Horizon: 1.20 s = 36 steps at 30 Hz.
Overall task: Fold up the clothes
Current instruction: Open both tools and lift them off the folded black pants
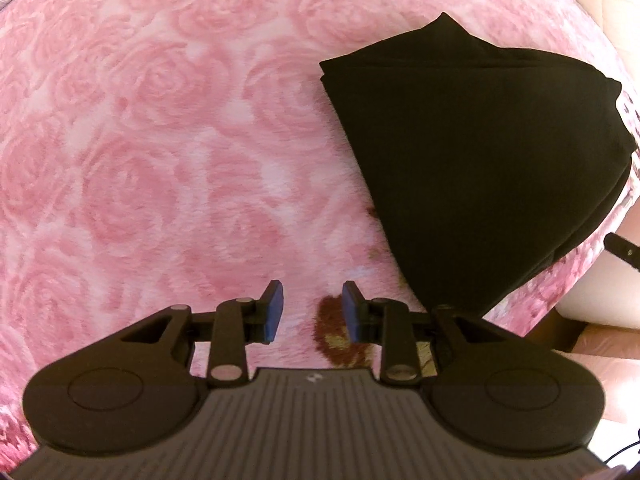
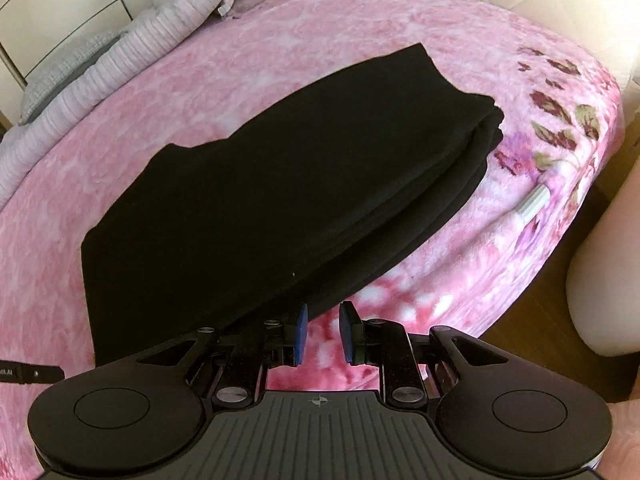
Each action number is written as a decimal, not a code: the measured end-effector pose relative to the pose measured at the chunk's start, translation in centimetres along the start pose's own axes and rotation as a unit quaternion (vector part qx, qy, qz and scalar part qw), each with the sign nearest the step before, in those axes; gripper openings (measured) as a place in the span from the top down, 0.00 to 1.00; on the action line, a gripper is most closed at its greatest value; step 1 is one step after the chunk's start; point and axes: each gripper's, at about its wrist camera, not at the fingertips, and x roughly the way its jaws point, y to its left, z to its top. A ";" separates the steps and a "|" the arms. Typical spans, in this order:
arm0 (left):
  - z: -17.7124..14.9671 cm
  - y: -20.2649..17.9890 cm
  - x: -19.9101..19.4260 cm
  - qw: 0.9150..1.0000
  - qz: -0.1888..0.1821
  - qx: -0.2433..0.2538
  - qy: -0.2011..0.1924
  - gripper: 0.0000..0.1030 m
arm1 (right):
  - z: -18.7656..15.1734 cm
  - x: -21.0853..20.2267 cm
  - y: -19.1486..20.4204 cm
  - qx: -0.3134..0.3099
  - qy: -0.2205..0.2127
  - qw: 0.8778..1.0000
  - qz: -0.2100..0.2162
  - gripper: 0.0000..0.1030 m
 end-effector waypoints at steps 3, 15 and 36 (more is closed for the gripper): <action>-0.1 0.3 0.0 1.000 -0.006 -0.001 -0.002 0.74 | 0.3 -0.1 0.0 -0.002 -0.005 1.000 -0.005 0.80; -1.4 1.3 0.6 0.999 -0.042 -0.021 -0.004 0.74 | -0.9 -0.5 2.8 -0.136 -0.040 0.989 -0.031 0.66; -5.2 4.6 1.9 0.995 -0.084 -0.045 -0.007 0.74 | -16.5 1.7 14.1 -0.688 -0.123 0.715 0.009 0.47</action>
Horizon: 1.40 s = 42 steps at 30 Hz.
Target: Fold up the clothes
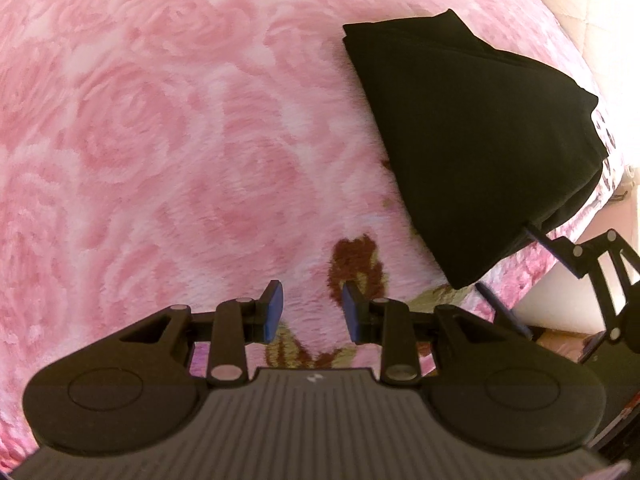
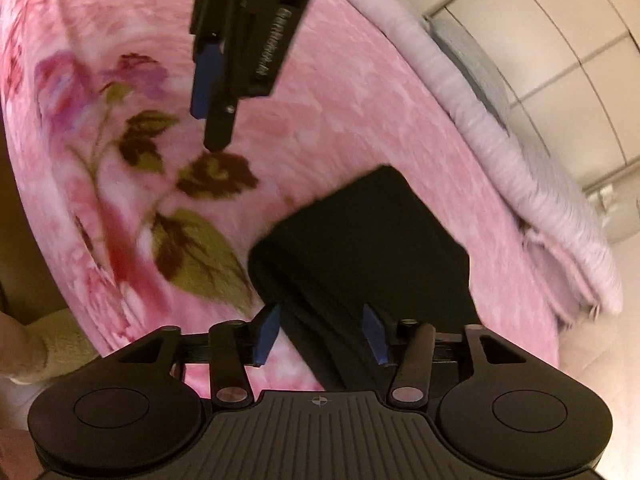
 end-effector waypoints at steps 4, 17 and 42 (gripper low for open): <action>0.2 0.9 0.2 1.000 -0.005 -0.003 0.001 0.74 | 0.8 1.1 1.1 -0.018 0.003 1.000 0.003 0.40; 1.7 1.4 0.8 1.000 -0.022 -0.003 0.004 0.74 | 2.4 4.8 2.3 -0.060 0.020 0.997 -0.037 0.56; 11.5 -16.2 2.2 0.992 -0.095 0.027 -0.082 0.74 | -23.0 -0.4 -31.0 0.720 -0.061 0.689 0.055 0.89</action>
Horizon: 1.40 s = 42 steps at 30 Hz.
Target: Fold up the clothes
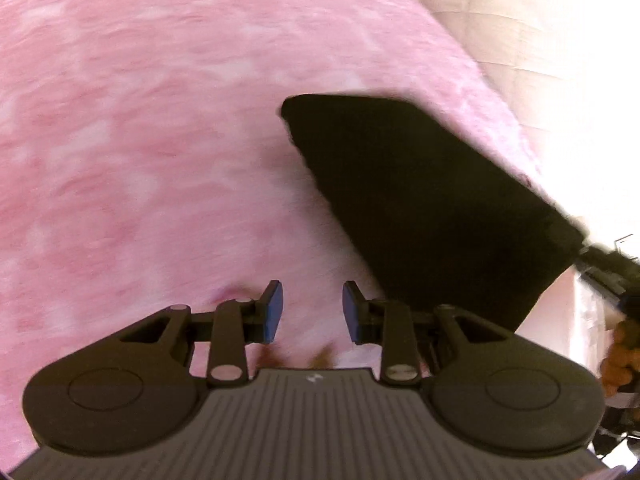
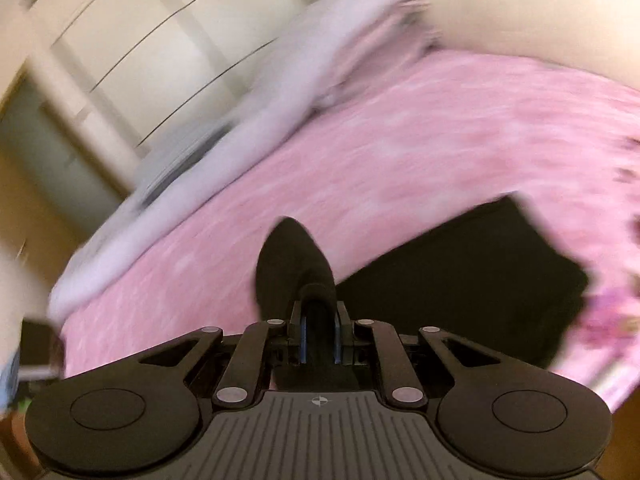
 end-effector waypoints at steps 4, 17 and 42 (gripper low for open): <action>0.4 -3.6 4.0 1.000 -0.004 0.009 0.019 0.74 | 0.0 1.9 -7.5 0.076 0.048 0.994 -0.063 0.89; 1.5 -8.9 5.5 0.999 0.017 0.032 0.011 0.73 | 4.2 -4.1 -0.9 -0.143 -0.078 0.985 0.051 0.90; 0.1 -11.2 8.7 0.999 0.022 0.015 0.044 0.70 | 2.0 0.2 -14.7 0.093 0.011 0.993 -0.066 0.81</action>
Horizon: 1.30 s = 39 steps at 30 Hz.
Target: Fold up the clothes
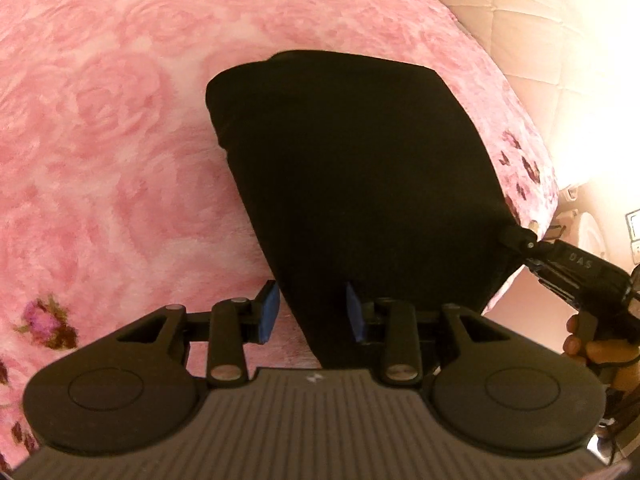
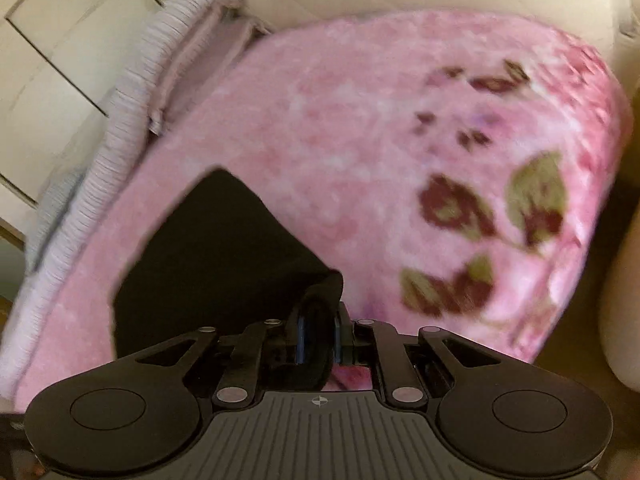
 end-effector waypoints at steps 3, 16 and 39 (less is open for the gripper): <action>0.0 0.3 -0.1 1.000 -0.002 -0.006 0.003 0.70 | 0.1 -0.3 -0.4 0.017 0.015 1.000 0.000 0.68; 0.1 0.9 0.1 1.000 -0.010 -0.002 0.005 0.70 | -1.5 -3.4 -3.1 0.148 -0.023 0.988 0.033 0.60; 7.9 9.6 1.3 0.986 -0.136 -0.088 0.037 0.61 | -19.1 -0.8 7.3 0.488 -0.032 0.871 0.032 0.41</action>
